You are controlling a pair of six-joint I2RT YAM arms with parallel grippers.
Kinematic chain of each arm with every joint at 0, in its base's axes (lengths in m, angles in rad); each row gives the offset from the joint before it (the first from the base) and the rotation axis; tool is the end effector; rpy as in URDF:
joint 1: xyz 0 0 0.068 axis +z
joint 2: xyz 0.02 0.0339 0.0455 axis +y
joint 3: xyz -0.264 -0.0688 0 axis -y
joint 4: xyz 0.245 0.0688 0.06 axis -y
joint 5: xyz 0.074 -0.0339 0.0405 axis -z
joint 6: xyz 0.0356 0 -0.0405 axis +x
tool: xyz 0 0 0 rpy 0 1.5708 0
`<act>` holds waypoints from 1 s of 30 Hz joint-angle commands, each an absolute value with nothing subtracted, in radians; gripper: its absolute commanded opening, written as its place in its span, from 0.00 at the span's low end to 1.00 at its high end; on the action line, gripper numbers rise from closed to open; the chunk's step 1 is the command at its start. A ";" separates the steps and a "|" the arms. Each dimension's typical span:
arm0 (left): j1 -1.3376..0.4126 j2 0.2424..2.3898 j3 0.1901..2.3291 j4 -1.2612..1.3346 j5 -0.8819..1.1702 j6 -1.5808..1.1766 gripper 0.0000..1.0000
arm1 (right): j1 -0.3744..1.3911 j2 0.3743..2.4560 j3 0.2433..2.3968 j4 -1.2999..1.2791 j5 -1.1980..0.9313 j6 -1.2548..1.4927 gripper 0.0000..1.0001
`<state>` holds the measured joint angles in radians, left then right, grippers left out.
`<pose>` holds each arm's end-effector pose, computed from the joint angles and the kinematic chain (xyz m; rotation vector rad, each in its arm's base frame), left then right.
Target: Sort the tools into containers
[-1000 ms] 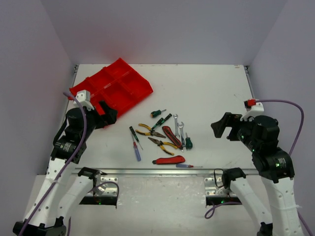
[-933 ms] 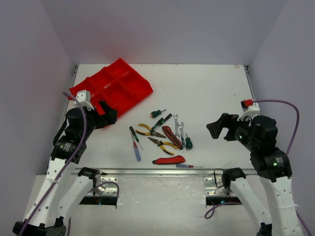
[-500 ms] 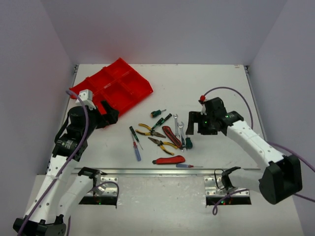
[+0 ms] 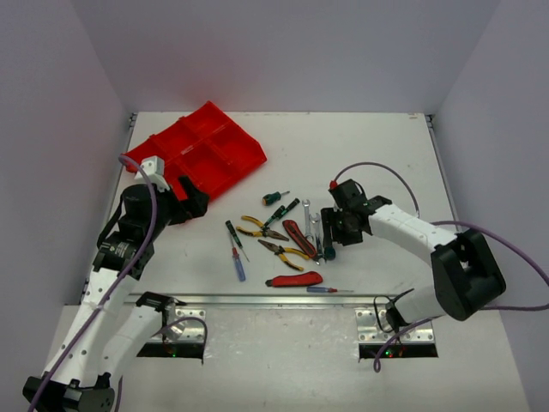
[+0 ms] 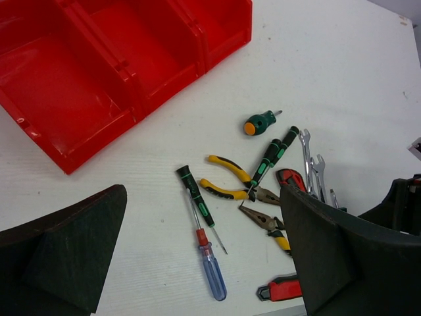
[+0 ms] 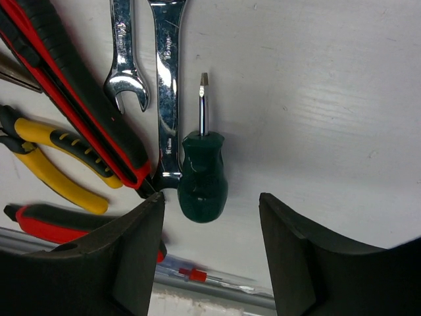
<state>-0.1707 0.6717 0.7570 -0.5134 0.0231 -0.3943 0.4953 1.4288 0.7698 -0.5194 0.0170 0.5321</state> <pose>0.1497 -0.0266 0.3130 -0.2104 2.0086 -0.3843 0.2246 0.1207 0.1710 0.0559 2.7802 0.2510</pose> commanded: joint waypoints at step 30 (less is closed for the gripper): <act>-0.385 0.845 0.563 0.331 0.652 -0.893 1.00 | 0.520 0.893 0.584 0.063 -0.634 0.543 0.00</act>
